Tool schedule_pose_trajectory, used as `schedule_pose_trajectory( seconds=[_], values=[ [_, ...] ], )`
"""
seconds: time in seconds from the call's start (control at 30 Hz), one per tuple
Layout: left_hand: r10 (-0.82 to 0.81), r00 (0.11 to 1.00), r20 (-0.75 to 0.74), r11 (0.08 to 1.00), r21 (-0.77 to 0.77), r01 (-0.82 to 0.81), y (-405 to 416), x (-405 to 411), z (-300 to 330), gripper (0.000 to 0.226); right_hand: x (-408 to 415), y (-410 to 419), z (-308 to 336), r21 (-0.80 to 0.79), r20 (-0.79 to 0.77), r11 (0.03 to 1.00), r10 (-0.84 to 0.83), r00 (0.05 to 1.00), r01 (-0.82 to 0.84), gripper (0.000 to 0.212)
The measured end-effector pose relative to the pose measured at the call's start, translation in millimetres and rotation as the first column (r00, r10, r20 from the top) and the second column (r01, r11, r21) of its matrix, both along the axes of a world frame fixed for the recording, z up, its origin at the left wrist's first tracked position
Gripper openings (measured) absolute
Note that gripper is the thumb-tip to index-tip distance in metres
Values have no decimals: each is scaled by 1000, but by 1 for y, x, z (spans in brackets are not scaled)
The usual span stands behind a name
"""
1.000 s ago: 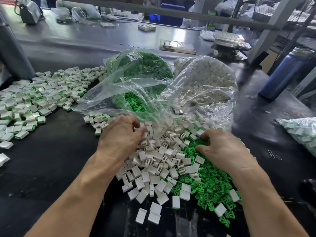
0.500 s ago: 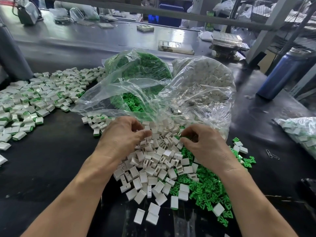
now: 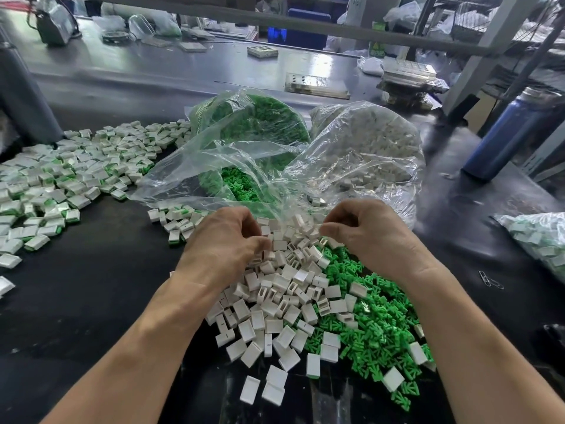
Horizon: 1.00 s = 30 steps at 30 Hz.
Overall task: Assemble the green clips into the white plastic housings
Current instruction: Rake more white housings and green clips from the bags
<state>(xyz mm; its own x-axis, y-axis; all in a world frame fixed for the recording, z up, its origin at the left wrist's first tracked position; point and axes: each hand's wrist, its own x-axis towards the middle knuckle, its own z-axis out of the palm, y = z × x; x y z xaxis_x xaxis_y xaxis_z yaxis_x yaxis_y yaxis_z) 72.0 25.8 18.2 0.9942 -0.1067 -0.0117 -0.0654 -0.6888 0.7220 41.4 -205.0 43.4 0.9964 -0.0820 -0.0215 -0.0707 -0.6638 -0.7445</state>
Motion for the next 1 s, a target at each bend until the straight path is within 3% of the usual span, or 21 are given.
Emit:
schedule_pose_trajectory(
  seconds=[0.1,0.17,0.33,0.6,0.67,0.83,1.0],
  values=[
    [-10,997,71,998,-65,15,-1,0,0,20,3,4,-9,168,92,985,-45,995,29,10],
    [-21,995,99,973,-225,43,-3,0,1,18,3,8,-16,258,130,966,-43,991,8,18],
    [-111,993,40,753,-649,110,-12,-6,7,21,-4,12,-24,446,217,891,-23,976,-79,28],
    [-248,964,-100,415,-910,12,-25,-6,1,28,-14,15,-22,589,268,799,-54,962,-119,24],
    [-256,963,-82,426,-904,37,-26,-7,1,28,-15,14,-21,598,271,793,-63,960,-117,25],
    [-251,965,71,667,-709,226,-26,-13,-1,18,-18,14,-22,608,277,781,-46,960,-138,24],
    [-234,970,72,690,-691,218,-30,-15,-1,22,-18,18,-24,648,279,750,-71,958,-133,25]
  ],
)
